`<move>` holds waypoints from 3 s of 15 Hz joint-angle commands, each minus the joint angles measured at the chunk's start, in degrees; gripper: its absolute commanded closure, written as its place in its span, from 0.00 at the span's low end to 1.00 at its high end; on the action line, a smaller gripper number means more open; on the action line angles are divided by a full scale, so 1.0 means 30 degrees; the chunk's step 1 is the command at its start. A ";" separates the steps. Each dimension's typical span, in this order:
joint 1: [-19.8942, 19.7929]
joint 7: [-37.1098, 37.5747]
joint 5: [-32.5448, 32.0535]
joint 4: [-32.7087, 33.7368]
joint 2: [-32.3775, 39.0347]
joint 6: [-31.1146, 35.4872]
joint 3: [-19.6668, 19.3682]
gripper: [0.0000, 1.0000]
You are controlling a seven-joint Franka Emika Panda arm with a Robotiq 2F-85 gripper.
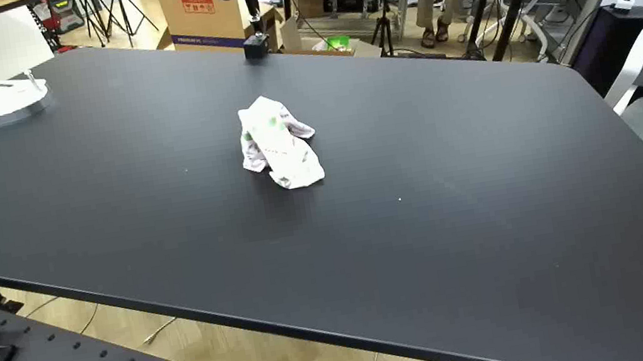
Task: Hang the cloth on the stand
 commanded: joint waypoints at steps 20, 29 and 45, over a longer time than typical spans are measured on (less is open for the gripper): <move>-0.0794 0.0844 -0.1963 -0.2895 0.2685 0.7300 -0.1084 0.00; 0.0586 -1.2029 0.3086 -0.2175 0.7657 0.9242 -0.3118 0.00; -0.0379 -2.3756 0.2900 0.1125 1.1591 0.6835 -0.2142 0.62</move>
